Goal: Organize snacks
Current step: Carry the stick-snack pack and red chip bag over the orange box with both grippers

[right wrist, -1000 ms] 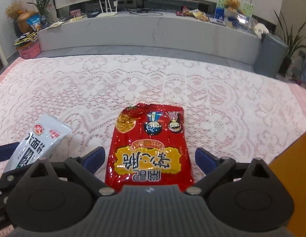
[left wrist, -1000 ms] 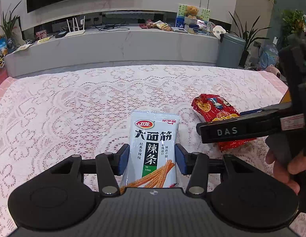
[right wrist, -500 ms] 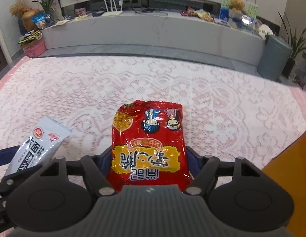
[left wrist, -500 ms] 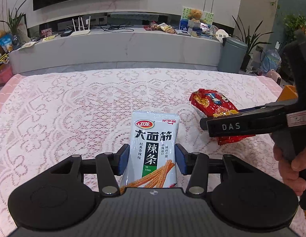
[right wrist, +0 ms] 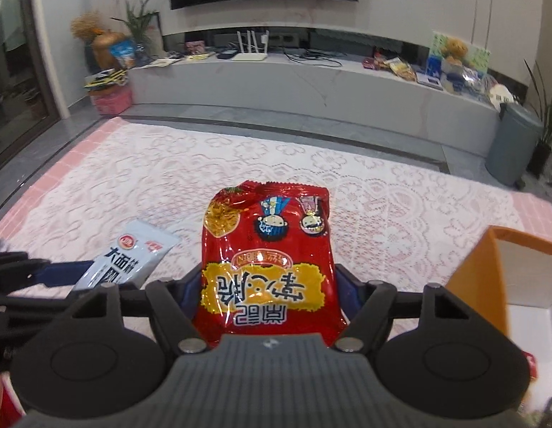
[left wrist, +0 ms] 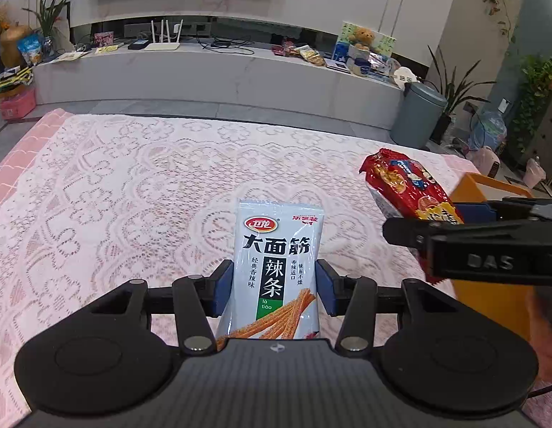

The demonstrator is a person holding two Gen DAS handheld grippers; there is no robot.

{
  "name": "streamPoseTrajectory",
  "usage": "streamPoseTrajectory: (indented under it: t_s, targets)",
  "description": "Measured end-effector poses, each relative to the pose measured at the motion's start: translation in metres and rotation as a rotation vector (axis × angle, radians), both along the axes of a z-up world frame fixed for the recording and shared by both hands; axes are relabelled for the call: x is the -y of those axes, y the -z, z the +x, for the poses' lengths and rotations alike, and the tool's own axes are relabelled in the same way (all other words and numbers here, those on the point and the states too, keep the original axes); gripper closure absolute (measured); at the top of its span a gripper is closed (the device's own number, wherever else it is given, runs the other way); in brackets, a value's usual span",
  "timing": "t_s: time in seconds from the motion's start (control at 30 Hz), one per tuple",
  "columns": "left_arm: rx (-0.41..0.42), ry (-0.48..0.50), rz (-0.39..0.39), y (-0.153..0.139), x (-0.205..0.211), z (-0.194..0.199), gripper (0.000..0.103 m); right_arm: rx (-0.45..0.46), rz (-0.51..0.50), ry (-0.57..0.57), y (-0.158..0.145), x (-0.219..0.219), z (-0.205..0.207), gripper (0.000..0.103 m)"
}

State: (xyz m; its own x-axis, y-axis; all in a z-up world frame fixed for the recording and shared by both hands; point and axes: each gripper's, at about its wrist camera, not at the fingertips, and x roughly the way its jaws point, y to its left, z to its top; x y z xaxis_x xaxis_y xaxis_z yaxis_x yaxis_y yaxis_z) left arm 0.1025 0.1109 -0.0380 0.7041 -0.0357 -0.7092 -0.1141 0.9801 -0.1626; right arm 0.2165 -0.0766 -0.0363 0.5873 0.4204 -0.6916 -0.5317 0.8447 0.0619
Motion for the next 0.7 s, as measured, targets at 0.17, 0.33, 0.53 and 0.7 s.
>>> streamPoseTrajectory:
  t_s: [0.17, 0.33, 0.53, 0.7]
  targets:
    - [0.026, 0.037, 0.005, -0.024, 0.019, -0.012, 0.048, 0.001, 0.035, -0.044, -0.023, 0.034, -0.030, 0.032]
    - [0.045, 0.099, -0.026, -0.043, 0.046, -0.010, 0.048, 0.029, 0.004, -0.044, -0.042, 0.071, -0.049, 0.032]
    - [0.063, 0.198, -0.047, -0.057, 0.093, 0.006, 0.048, 0.046, -0.005, 0.000, -0.057, 0.125, -0.055, 0.032]
    - [0.062, 0.293, -0.076, -0.066, 0.134, 0.028, 0.048, 0.061, -0.050, 0.052, -0.058, 0.165, -0.051, 0.032]
